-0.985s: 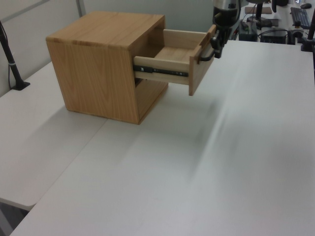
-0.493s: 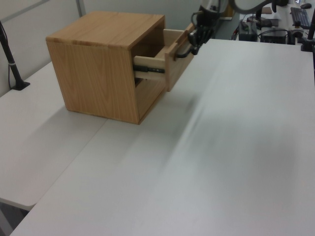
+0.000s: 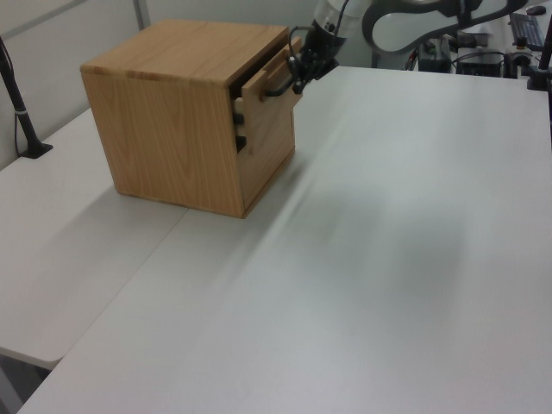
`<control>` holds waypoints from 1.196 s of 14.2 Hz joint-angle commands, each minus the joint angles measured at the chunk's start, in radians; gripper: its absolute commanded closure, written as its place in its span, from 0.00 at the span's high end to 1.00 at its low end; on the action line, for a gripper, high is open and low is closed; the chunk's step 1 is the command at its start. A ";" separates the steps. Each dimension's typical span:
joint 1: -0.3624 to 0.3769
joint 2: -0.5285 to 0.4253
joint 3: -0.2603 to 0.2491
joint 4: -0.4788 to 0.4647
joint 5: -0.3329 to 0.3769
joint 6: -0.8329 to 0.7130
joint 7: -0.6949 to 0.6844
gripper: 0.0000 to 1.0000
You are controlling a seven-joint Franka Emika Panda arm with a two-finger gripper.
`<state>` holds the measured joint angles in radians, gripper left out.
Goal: Close the drawer by sliding it
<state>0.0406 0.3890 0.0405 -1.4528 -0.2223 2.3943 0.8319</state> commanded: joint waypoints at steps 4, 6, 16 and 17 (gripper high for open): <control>0.002 0.071 -0.001 0.069 -0.193 0.120 0.231 0.00; -0.001 0.059 0.001 0.062 -0.193 0.117 0.221 0.00; -0.013 -0.294 0.088 -0.038 0.010 -0.628 0.015 1.00; -0.008 -0.323 0.088 -0.040 0.032 -0.692 0.004 1.00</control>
<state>0.0400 0.1738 0.1276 -1.4362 -0.2853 1.8548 0.9037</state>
